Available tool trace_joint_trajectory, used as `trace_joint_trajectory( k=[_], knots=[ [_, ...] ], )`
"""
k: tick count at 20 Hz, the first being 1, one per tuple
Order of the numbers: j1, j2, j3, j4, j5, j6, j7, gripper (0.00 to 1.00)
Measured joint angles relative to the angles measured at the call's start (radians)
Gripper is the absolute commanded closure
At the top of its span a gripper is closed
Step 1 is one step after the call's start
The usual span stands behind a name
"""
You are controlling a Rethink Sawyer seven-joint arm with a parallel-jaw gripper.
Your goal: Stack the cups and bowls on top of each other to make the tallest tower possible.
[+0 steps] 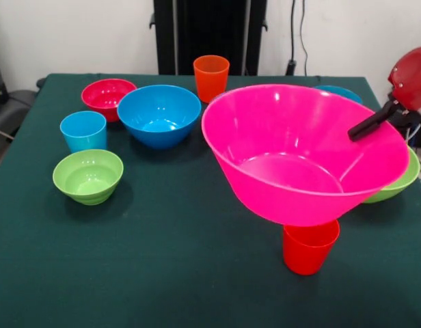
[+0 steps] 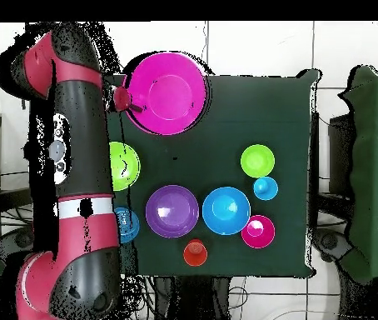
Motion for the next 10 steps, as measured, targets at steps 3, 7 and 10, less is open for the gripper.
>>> trace_joint_trajectory(
  k=[3,7,10],
  knots=[
    [-0.017,0.021,-0.024,-0.05,0.028,0.044,0.0,1.0],
    [-0.04,0.047,-0.057,-0.103,0.072,0.06,0.0,1.0],
    [-0.06,0.072,-0.093,-0.145,0.123,0.06,0.0,1.0]
  ],
)
